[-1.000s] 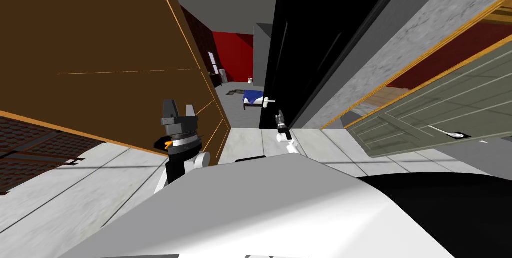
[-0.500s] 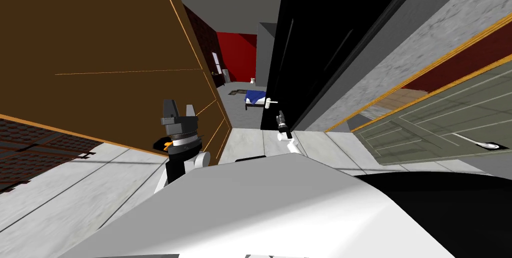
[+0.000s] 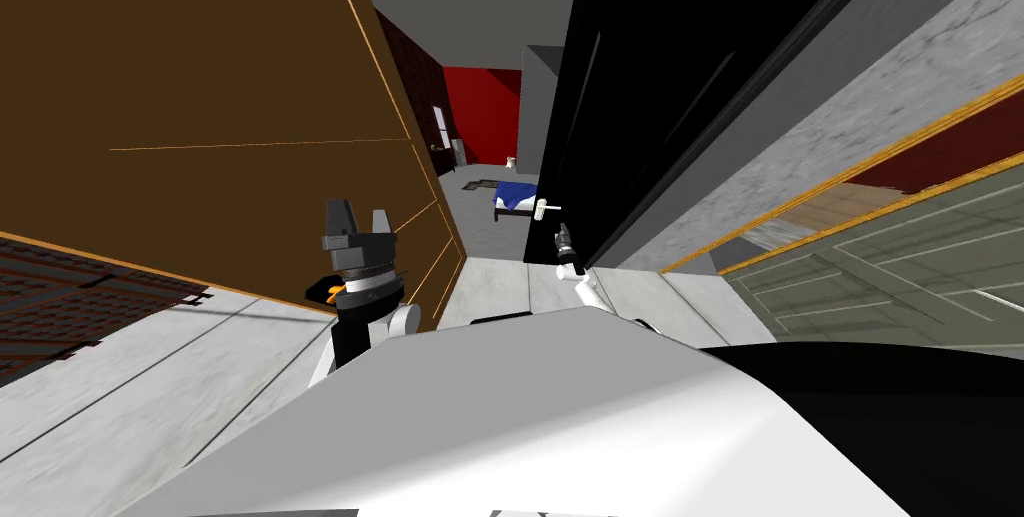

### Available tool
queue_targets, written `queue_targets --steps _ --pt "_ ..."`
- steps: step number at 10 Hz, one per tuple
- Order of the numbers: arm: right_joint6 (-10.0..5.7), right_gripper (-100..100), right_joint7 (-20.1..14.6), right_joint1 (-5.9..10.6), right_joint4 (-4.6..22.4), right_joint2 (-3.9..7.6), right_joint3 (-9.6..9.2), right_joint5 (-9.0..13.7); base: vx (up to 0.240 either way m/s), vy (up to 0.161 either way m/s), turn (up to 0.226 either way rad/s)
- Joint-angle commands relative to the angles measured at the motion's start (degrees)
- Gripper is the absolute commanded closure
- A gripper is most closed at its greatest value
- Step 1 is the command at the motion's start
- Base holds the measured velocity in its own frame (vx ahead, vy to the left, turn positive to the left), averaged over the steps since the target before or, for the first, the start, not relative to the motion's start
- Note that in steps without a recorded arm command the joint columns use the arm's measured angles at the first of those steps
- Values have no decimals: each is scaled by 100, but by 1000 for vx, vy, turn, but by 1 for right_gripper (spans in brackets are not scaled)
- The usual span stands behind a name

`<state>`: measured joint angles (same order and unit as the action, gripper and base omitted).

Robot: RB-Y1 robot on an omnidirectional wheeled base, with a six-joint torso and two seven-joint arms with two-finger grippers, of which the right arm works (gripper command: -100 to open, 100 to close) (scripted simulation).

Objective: Pull the door open

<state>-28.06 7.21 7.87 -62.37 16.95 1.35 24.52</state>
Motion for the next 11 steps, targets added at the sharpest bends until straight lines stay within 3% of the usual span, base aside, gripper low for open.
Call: queue_targets --steps 1,11 --pt "25 -100 36 134 245 48 17 110 83 -44 111" --pt "46 -100 111 852 1622 369 68 665 79 -37 85"
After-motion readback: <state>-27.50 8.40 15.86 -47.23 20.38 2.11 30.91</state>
